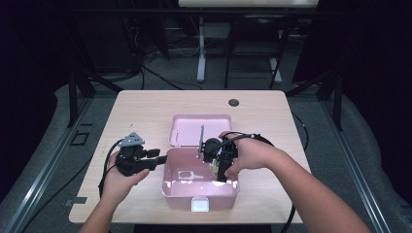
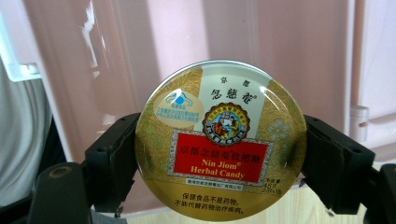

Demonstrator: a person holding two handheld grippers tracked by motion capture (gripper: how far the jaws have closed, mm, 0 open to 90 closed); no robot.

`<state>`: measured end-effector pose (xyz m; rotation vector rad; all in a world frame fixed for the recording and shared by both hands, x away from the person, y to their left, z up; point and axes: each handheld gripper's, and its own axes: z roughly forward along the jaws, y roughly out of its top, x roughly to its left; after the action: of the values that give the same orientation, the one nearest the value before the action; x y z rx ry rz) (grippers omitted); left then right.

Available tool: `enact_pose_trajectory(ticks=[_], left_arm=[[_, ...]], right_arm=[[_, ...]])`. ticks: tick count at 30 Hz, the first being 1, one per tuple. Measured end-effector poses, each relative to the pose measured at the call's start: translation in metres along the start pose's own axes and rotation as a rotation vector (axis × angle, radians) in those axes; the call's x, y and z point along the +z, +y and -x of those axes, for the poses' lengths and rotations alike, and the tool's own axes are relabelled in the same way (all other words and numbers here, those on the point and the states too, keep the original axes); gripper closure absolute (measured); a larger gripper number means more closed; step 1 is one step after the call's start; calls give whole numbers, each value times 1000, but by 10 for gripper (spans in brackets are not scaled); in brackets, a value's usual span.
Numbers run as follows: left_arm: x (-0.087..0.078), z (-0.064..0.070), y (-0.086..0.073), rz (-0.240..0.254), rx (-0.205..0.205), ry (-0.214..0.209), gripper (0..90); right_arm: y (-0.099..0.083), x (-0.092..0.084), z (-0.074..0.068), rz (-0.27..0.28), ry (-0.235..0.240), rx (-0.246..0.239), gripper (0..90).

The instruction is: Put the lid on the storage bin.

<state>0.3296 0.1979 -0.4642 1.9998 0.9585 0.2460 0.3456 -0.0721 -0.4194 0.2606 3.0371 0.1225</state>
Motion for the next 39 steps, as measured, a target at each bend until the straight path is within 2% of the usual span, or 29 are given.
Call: enact_pose_trajectory(ticks=[5, 8, 18, 21, 39], left_arm=[[1, 0, 0, 1, 3, 1, 566], [1, 1, 0, 2, 2, 1, 566], [2, 1, 0, -3, 6, 3, 564], [1, 1, 0, -2, 6, 2, 564], [3, 1, -1, -7, 7, 6, 564]], right_arm=[[0, 5, 0, -16, -14, -6, 198], [0, 7, 0, -2, -5, 1, 198], [-1, 17, -1, -19, -4, -3, 198], [-1, 19, 0, -3, 4, 5, 198], [-4, 37, 0, -19, 9, 4, 198]])
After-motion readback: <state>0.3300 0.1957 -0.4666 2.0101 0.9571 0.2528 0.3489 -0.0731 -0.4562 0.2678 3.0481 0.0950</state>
